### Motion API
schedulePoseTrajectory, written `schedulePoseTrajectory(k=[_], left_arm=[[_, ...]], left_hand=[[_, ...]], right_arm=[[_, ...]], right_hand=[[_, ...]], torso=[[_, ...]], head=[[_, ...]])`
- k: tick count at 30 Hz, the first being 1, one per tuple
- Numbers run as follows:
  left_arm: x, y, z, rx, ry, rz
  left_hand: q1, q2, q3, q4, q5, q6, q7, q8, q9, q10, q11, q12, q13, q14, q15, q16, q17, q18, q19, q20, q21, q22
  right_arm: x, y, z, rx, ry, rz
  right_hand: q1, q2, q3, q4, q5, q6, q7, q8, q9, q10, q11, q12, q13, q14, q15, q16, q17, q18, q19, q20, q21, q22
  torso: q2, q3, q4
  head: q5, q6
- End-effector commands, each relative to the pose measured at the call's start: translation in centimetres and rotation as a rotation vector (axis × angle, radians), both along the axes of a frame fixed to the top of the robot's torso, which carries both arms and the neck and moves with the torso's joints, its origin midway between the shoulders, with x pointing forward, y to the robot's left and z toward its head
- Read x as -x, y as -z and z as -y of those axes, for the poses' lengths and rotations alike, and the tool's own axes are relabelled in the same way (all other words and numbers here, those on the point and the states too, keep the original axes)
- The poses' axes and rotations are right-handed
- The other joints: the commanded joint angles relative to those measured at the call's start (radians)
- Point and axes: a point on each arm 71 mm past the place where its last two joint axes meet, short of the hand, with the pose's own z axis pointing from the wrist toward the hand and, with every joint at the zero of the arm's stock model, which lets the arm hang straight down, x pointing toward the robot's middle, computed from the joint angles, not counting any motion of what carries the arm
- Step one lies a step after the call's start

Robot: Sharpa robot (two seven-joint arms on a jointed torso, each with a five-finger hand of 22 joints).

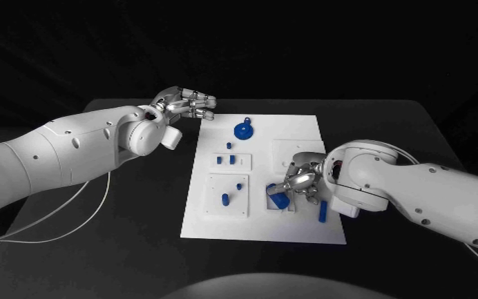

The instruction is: Assemble the parts on the task board

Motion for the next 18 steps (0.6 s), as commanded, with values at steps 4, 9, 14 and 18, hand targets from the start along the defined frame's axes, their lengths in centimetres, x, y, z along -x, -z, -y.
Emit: schedulePoseTrajectory(k=[4,9,14,18], left_arm=[[0.09,0.05,0.22,0.003,0.019,-0.003],[0.09,0.07,0.20,0.002,0.020,-0.004],[0.07,0.08,0.11,0.001,0.019,-0.006],[0.07,0.09,0.04,0.000,0.018,-0.007]], left_hand=[[-0.005,0.001,-0.001,0.007,-0.006,-0.006,-0.003,-0.002,0.000,-0.007,-0.001,0.004,0.001,-0.002,-0.005,-0.005,0.001,-0.003,0.005,-0.001,0.005,-0.001],[-0.004,0.000,-0.003,0.009,-0.006,-0.006,-0.003,-0.002,0.000,-0.010,0.000,0.004,0.001,-0.003,-0.004,-0.006,0.001,-0.003,0.004,0.000,0.006,-0.005],[-0.003,0.001,-0.004,0.008,-0.006,-0.006,-0.003,-0.002,0.000,-0.010,0.000,0.004,0.001,-0.005,-0.004,-0.006,0.001,-0.003,0.004,0.000,0.005,-0.006],[-0.003,0.001,-0.004,0.008,-0.006,-0.006,-0.003,-0.002,0.000,-0.010,0.000,0.004,0.001,-0.005,-0.004,-0.006,0.001,-0.003,0.004,0.000,0.005,-0.006]], right_arm=[[0.52,0.70,0.03,0.076,-0.016,-0.042],[0.64,0.68,-0.03,0.077,-0.025,-0.046],[0.82,0.60,-0.01,0.077,-0.030,-0.048],[0.96,0.52,0.07,0.075,-0.031,-0.048]], right_hand=[[-0.052,-0.033,-0.016,0.070,-0.028,0.014,-0.001,0.000,0.009,0.007,-0.008,0.004,0.007,0.004,-0.006,0.005,0.005,-0.008,0.043,0.002,0.003,0.001],[0.003,-0.046,-0.143,0.166,-0.028,0.015,-0.001,0.000,0.015,0.010,-0.009,0.000,0.014,0.004,-0.007,0.005,0.010,-0.012,0.043,0.000,0.005,0.002],[-0.003,-0.042,-0.236,0.173,-0.027,0.016,-0.002,0.000,0.018,0.012,-0.009,-0.002,0.019,0.005,-0.007,0.006,0.013,-0.012,0.043,0.000,0.008,0.003],[0.000,-0.028,-0.284,0.173,-0.027,0.020,-0.003,0.000,0.025,0.015,-0.010,-0.003,0.024,0.006,-0.007,0.007,0.017,-0.013,0.043,0.000,0.010,0.004]], torso=[[0.000,-0.0003,0.0000],[0.000,0.0000,-0.0002],[0.000,0.0003,-0.0003],[0.001,0.0006,-0.0004]], head=[[0.001,-0.002],[0.000,-0.002],[0.000,-0.002],[0.000,-0.002]])
